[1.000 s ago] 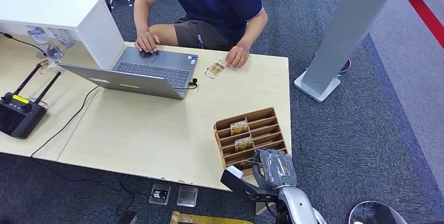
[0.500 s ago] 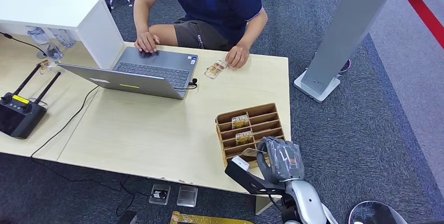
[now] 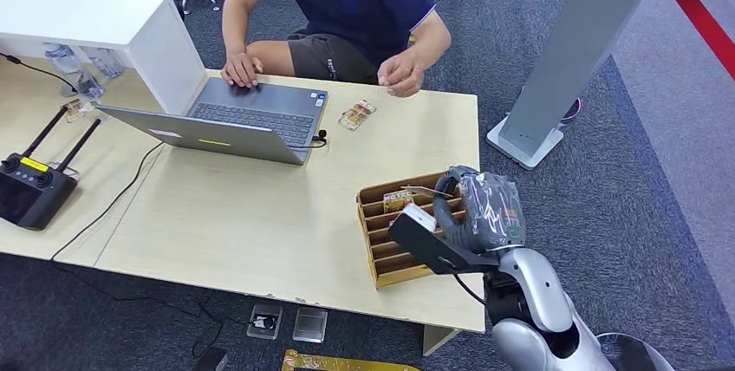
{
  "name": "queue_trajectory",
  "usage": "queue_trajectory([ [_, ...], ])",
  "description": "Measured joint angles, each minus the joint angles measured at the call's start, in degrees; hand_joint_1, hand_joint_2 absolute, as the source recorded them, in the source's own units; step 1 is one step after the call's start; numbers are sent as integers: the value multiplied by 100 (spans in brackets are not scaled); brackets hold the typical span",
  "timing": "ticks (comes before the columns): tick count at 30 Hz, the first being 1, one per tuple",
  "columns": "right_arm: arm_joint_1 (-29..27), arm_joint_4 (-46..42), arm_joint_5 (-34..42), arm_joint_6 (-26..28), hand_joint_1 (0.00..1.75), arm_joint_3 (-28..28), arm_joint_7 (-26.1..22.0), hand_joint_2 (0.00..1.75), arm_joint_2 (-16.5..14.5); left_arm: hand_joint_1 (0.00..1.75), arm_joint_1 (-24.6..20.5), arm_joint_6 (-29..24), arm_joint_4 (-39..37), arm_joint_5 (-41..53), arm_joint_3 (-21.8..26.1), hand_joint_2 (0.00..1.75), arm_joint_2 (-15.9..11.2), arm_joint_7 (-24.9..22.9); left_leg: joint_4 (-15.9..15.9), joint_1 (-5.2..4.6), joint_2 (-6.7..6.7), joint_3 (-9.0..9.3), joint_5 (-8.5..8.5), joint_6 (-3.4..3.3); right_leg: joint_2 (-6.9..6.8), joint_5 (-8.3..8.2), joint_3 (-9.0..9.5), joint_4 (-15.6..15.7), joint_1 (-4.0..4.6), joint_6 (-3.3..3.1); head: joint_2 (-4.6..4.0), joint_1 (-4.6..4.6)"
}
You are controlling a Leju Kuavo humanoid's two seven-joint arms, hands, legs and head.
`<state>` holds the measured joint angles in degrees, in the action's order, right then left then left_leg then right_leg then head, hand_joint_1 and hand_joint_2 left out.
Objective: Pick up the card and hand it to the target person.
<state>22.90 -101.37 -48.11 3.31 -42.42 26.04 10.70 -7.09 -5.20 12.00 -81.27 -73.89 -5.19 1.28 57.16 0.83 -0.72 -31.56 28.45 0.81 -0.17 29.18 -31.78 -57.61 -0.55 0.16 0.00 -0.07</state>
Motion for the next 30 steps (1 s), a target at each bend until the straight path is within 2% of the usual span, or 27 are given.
queue_trajectory([
  [6, 894, 1089, 551, 278, 164, -50, -288, 175, -143, 0, -184, 5, 0, 157, -60, 0, 6, -175, 0, 0, -2, -3, -7, -3, -2, -5, 2, -3, 0, -1, 0, 1],
  [13, 2002, 3026, 812, 563, 164, -233, -855, 175, -724, 0, -270, -22, 0, 91, -123, 0, 9, -226, 0, 0, -6, -9, -10, -2, -4, -6, -3, -8, 0, 0, 0, -3],
  [18, 2466, 4158, 810, 649, 164, -412, -1009, 175, -1168, 0, -237, -43, 0, 2, -125, 0, 9, -152, 0, 0, -6, -14, -9, -2, -7, -5, -8, -8, 0, 0, 0, -8],
  [23, 2674, 4902, 837, 733, 164, -532, -1099, 175, -1439, 0, -186, -44, 0, -62, -125, 0, 9, -99, 0, 0, -6, -13, -9, -3, -7, -5, -8, -7, 0, 0, 0, 3],
  [27, 2757, 5297, 847, 762, 0, -602, -1111, 175, -1557, 0, -156, -38, 0, -84, -125, 0, 9, -75, 1, 0, -5, -11, -10, -3, -7, -5, -7, -7, 0, 0, 0, 5],
  [30, 2789, 5485, 846, 780, 0, -639, -1109, 175, -1607, 0, -149, -26, 0, -84, -125, 0, 9, -67, 1, 0, -5, -10, -10, -2, -6, -5, -7, -7, 0, 0, 0, 2],
])
